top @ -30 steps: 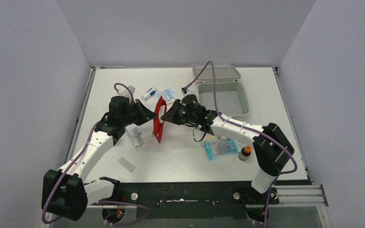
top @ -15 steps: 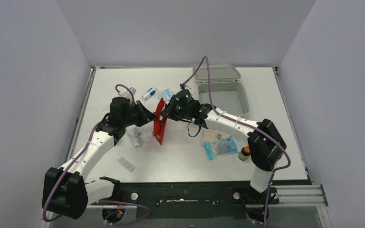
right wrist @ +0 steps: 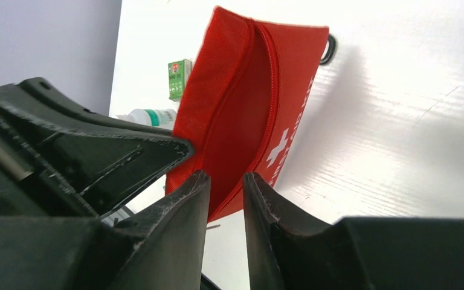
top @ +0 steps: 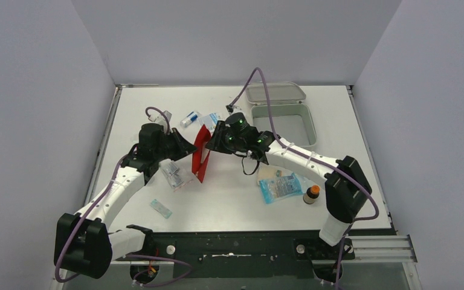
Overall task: Organize the medicine kit
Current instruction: Place the medical item at the medicine pouch, then pick up the medical item at the center of the board.
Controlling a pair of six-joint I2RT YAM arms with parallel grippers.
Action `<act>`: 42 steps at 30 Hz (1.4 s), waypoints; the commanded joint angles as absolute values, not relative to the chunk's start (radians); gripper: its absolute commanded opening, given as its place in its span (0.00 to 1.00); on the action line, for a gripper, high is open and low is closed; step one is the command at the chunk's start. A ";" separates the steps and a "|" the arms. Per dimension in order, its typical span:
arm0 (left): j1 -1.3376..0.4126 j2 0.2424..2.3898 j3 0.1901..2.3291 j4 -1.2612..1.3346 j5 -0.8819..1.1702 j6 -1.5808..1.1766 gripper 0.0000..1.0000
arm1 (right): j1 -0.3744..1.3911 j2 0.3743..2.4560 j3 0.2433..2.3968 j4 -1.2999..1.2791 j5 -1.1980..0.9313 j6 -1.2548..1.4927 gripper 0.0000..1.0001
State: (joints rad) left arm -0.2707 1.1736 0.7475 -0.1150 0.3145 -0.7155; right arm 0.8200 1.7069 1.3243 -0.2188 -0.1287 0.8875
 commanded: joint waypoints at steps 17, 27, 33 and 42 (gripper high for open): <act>-0.256 1.056 0.809 -0.250 0.263 -0.458 0.00 | 0.698 1.838 1.597 -0.373 0.384 0.407 0.30; -0.252 1.023 0.806 -0.272 0.277 -0.426 0.00 | 0.691 2.146 1.847 -0.401 0.534 0.318 0.31; -0.252 1.011 0.803 -0.272 0.287 -0.421 0.00 | 0.663 2.256 1.940 -0.412 0.543 0.293 0.31; -0.250 1.013 0.795 -0.262 0.321 -0.425 0.00 | 0.626 2.341 1.971 -0.347 0.536 0.273 0.31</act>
